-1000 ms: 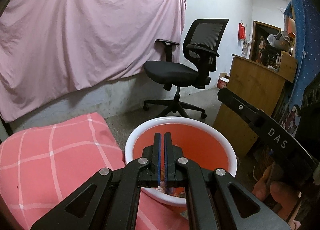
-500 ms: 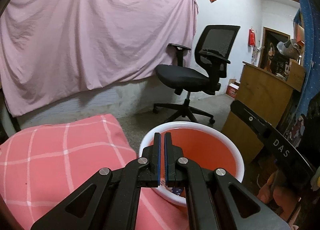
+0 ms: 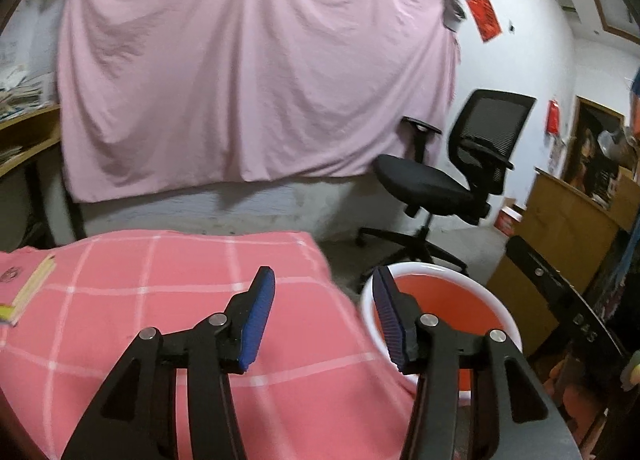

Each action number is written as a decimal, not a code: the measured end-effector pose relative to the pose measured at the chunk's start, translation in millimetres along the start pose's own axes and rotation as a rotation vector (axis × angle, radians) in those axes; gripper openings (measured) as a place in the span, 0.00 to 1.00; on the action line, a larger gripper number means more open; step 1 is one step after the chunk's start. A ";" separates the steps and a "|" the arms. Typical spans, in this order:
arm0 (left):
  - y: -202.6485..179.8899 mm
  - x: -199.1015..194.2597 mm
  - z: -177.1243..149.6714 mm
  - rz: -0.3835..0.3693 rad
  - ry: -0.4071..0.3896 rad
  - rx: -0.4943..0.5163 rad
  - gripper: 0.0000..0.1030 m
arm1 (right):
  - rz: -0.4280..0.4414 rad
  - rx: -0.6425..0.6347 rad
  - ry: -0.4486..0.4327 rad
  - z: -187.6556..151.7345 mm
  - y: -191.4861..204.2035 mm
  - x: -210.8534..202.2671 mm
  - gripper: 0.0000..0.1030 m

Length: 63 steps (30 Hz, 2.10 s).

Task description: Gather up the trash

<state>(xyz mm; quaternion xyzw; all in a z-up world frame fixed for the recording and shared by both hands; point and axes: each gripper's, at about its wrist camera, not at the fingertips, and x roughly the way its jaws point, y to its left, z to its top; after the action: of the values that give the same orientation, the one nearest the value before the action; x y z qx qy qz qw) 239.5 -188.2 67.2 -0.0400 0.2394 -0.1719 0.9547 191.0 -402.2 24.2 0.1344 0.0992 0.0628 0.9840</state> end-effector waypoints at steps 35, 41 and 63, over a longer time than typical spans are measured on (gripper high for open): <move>102.1 -175.7 -75.1 0.307 -0.238 -0.060 0.99 | 0.146 -0.164 -0.085 -31.7 123.7 -75.5 1.00; 105.9 -199.1 -93.5 0.318 -0.244 -0.057 0.99 | 0.150 -0.198 -0.077 -46.0 137.1 -95.3 1.00; 116.5 -245.1 -164.2 0.357 -0.219 -0.063 0.99 | 0.093 -0.258 -0.018 -98.3 154.3 -135.1 1.00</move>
<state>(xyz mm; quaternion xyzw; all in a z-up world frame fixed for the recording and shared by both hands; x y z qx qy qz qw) -4.3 7.2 12.5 -0.0451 0.1425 0.0131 0.9887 23.8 -250.2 -1.8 0.0119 0.0754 0.1192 0.9899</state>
